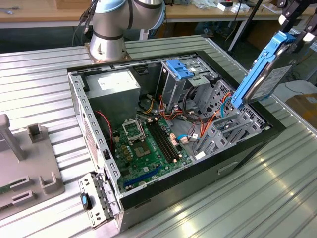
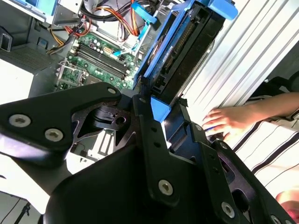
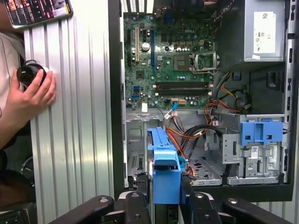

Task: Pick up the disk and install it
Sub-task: 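Pick up the disk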

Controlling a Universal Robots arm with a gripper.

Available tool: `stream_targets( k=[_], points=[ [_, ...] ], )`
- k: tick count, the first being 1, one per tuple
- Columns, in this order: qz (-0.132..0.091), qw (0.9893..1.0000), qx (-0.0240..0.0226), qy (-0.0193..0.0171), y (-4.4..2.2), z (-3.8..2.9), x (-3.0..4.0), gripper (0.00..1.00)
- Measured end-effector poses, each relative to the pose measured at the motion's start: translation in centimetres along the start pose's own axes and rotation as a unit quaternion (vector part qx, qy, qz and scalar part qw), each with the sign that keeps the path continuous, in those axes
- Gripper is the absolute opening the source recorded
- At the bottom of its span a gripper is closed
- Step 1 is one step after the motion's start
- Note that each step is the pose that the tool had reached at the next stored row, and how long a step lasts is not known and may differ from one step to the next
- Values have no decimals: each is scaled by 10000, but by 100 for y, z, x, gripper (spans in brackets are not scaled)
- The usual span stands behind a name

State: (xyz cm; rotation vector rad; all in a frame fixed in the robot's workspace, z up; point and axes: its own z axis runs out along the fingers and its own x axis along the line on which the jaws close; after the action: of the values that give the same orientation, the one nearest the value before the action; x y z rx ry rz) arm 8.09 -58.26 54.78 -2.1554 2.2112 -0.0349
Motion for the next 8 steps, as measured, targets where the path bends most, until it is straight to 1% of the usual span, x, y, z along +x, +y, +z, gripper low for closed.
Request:
stream_targets(
  k=[2,3,4,5,6,8],
  points=[
    [-1,10000,0,0,7,4,77,36],
    [-1,10000,0,-1,17,19,90,36],
    [-1,10000,0,0,29,38,95,36],
    [-1,10000,0,0,47,75,99,36],
    [-2,10000,0,0,52,118,99,36],
    [-2,10000,0,-1,54,155,101,36]
  ],
)
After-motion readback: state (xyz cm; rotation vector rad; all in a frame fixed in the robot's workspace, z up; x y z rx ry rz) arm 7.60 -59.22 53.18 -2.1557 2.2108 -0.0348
